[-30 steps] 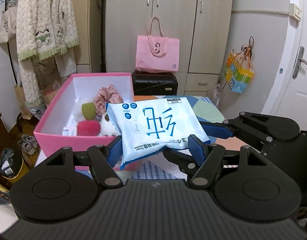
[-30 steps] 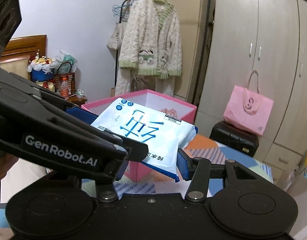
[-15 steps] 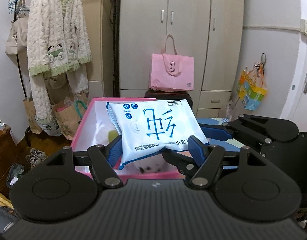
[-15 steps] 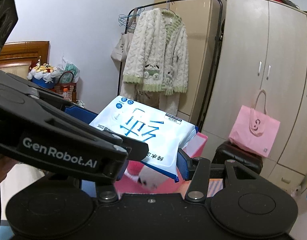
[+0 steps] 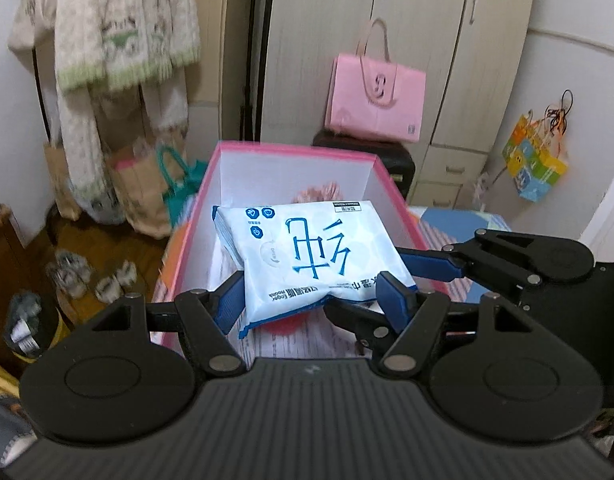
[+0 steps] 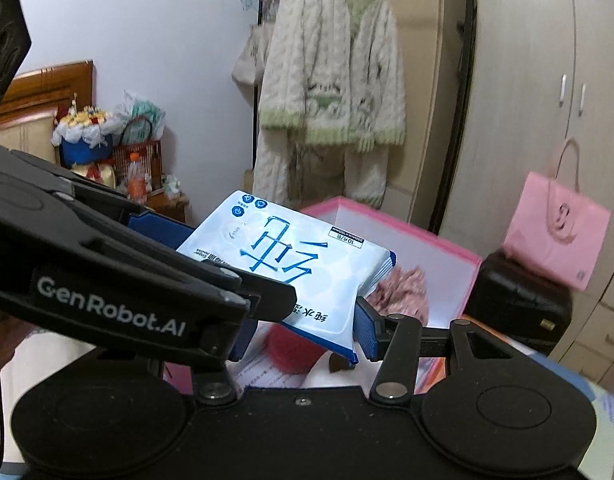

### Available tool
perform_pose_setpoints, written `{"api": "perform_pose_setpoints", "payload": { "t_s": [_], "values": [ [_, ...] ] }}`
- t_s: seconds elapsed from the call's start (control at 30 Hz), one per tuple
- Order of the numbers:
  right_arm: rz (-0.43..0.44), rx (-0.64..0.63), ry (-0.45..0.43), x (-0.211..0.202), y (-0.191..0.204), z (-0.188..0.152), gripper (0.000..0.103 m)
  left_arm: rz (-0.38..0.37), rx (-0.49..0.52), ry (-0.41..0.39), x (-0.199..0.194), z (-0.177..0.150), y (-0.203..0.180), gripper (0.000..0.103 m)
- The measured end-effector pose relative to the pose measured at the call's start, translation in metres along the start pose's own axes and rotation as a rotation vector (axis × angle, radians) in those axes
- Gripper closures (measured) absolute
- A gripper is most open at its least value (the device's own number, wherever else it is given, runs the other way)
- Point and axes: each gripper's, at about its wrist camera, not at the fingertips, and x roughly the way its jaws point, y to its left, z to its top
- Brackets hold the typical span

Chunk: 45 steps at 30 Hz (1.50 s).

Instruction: Organize soft objects

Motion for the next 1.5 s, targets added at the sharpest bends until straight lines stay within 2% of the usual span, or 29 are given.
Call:
{"api": "perform_pose_setpoints", "payload": {
  "t_s": [0.27,0.47,0.53,0.63,0.97,1.1,1.27,1.4,1.5],
  "values": [
    [0.035,0.008,0.113,0.024,-0.004,-0.003,0.046,-0.032,-0.016,0.082,0.022,-0.005,0.011,0.035],
    [0.053,0.031,0.153,0.032,-0.009,-0.007,0.047,0.015,-0.006,0.078,0.023,-0.01,0.01,0.033],
    [0.054,0.02,0.153,0.029,-0.009,-0.007,0.044,0.022,-0.001,0.069,0.02,-0.01,0.011,0.031],
    [0.062,-0.01,0.143,0.019,-0.009,-0.007,0.035,0.031,-0.012,0.055,0.013,-0.01,0.011,0.031],
    [0.103,0.114,0.09,-0.016,-0.038,-0.015,0.033,-0.015,-0.086,0.047,-0.012,-0.012,0.014,0.026],
    [0.079,0.119,0.069,-0.031,-0.041,-0.017,0.031,-0.006,-0.086,0.038,-0.022,-0.014,0.007,0.021],
    [0.054,0.108,0.058,-0.05,-0.039,-0.019,0.026,-0.056,-0.075,0.04,-0.033,-0.015,-0.002,0.015],
    [0.02,0.103,0.052,-0.066,-0.038,-0.021,0.023,-0.028,-0.074,0.029,-0.044,-0.02,-0.01,0.014],
    [-0.01,0.111,0.054,-0.077,-0.039,-0.024,0.018,-0.021,-0.064,0.011,-0.054,-0.023,-0.017,0.004]
  ]
}}
